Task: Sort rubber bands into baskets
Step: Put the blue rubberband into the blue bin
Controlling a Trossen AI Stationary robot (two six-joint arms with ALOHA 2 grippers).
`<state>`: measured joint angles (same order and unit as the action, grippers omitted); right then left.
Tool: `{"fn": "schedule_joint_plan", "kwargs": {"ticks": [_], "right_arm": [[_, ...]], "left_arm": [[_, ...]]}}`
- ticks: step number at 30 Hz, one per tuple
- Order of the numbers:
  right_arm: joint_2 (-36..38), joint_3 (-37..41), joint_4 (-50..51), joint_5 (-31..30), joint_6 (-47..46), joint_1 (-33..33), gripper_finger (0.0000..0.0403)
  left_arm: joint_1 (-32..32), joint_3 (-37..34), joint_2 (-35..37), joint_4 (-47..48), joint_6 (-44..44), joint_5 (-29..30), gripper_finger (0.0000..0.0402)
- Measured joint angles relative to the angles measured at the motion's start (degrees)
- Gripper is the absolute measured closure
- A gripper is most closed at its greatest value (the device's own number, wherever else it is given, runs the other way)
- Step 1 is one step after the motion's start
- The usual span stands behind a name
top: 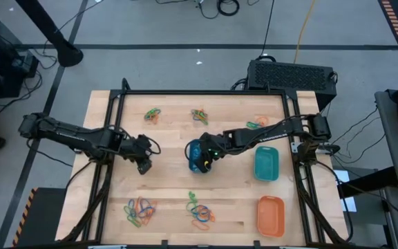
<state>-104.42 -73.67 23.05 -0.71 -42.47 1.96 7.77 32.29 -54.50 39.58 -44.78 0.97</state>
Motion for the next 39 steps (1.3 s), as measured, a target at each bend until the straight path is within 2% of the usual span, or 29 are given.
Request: {"fn": "schedule_joint_plan", "kwargs": {"ticks": [3, 9, 17, 22, 25, 29, 32, 35, 39], "right_arm": [[0.74, 0.00, -1.12, 2.34, 2.27, 0.24, 0.0241], [1.90, -0.02, -6.69, 4.91, 8.79, 2.43, 0.0241], [1.90, 0.00, -9.99, 5.45, 20.47, 6.74, 0.0241], [1.90, 0.00, -9.83, 5.13, 22.42, 7.54, 0.0241], [1.90, 0.00, -9.69, 5.12, 22.51, 7.54, 0.0241], [1.90, 0.00, -9.49, 5.07, 23.84, 7.41, 0.0241], [1.90, 0.00, -9.56, 5.03, 25.54, 7.37, 0.0241], [1.90, 0.00, -9.53, 4.94, 27.14, 7.20, 0.0241], [1.90, 0.00, -9.49, 4.94, 27.46, 6.85, 0.0241]], "left_arm": [[1.80, 0.00, 0.02, -5.20, 5.08, -3.92, 0.0267], [6.46, 0.00, -0.60, -9.75, 9.83, -4.13, 0.0267], [9.40, 0.00, -4.57, -7.88, 6.26, -4.24, 0.0267], [13.72, 0.00, -7.23, -8.22, 5.22, -13.17, 0.0267], [18.93, 0.00, -8.08, -7.58, 4.06, -15.28, 0.0267], [25.37, 0.00, -9.77, -8.50, 3.40, -14.43, 0.0267], [28.60, 0.00, -12.58, -12.73, 3.47, -12.13, 0.0267], [30.31, 0.03, -16.08, -18.20, 3.26, -9.29, 0.0267], [30.86, 0.04, -20.31, -18.00, 3.01, -5.05, 0.0267]]}}
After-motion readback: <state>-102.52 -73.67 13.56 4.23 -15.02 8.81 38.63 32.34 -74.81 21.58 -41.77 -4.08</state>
